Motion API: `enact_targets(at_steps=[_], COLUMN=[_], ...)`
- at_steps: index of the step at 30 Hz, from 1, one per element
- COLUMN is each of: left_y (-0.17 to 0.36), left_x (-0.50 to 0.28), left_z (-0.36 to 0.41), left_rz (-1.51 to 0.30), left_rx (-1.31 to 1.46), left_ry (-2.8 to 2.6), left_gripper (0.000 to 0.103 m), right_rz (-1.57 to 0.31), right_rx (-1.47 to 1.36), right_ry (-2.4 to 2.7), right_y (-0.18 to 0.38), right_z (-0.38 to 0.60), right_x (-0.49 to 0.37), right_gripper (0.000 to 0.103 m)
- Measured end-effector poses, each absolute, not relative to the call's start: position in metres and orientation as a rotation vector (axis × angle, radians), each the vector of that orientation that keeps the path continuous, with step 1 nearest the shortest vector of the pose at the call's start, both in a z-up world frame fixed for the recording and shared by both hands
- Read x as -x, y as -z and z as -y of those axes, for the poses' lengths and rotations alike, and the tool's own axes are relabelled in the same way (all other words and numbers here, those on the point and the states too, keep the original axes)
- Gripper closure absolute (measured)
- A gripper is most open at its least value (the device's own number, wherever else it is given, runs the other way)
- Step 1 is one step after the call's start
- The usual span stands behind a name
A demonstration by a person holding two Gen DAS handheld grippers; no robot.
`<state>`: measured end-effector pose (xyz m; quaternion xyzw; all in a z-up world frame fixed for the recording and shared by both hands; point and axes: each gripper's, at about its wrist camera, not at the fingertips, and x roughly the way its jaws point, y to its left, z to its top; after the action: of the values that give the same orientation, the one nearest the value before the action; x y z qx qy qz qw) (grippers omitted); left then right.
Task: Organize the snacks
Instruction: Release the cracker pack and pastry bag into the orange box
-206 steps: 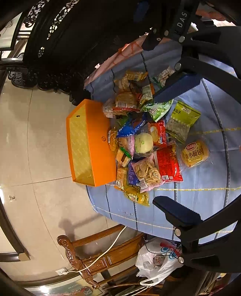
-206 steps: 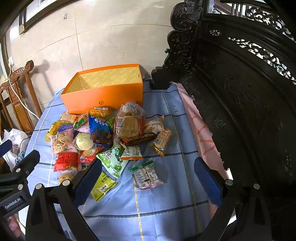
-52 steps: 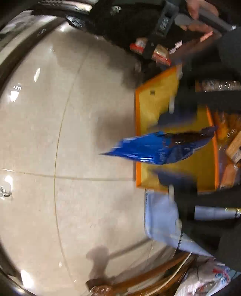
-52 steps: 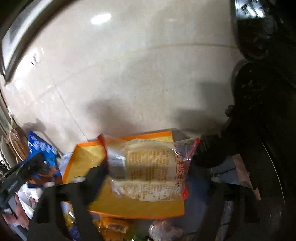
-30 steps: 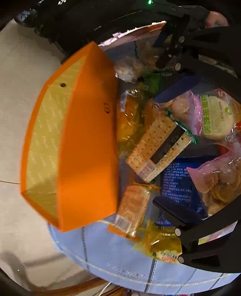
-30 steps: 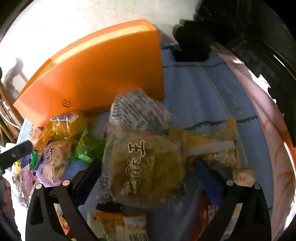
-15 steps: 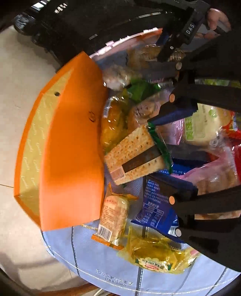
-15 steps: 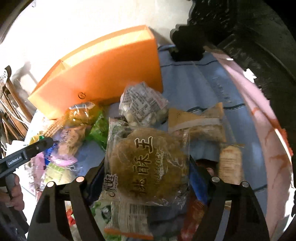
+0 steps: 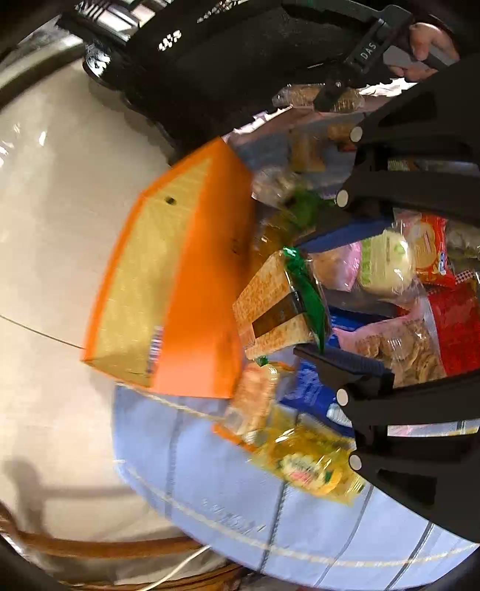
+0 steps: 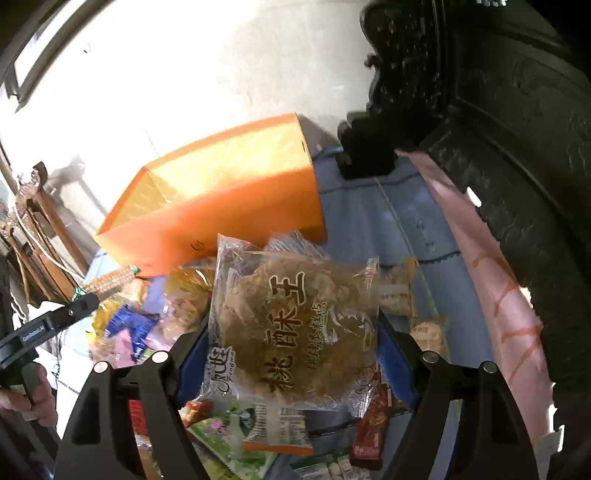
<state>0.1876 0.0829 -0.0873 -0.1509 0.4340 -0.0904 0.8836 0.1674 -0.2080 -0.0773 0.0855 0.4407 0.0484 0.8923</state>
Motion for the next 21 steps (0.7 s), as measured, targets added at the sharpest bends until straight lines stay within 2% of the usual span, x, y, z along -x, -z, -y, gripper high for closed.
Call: enact_targets(at_steps=[7, 12, 17, 19, 20, 21], left_y=[0.009, -0.044, -0.064, -0.063, -0.060, -0.056], left_x=[-0.189, -0.242, -0.288, -0.298, -0.302, -0.306], left_z=[-0.073, -0.067, -0.077, -0.077, -0.076, -0.074], left_rz=[-0.716, -0.633, -0.606, -0.605, -0.601, -0.596], left_rx=[0.240, 0.124, 0.120, 0.097, 0.070, 0.008], left_ry=[0.213, 0.184, 0.134, 0.131, 0.096, 0.025], left_gripper=[0.054, 0.054, 0.054, 0.052, 0.043, 0.008], right_rz=[-0.802, -0.677, -0.658, -0.644, -0.633, -0.627], right_rx=[-0.194, -0.103, -0.065, -0.074, -0.072, -0.059], right_ry=[-0.172, -0.191, -0.205, -0.220, -0.222, -0.218], right_y=[0.024, -0.032, -0.061, -0.062, -0.061, -0.060], right_z=[0.205, 0.191, 0.176, 0.170, 0.168, 0.165], right_x=[-0.189, -0.252, -0.312, -0.328, -0.331, -0.333], right_gripper=[0.023, 0.023, 0.023, 0.014, 0.003, 0.004])
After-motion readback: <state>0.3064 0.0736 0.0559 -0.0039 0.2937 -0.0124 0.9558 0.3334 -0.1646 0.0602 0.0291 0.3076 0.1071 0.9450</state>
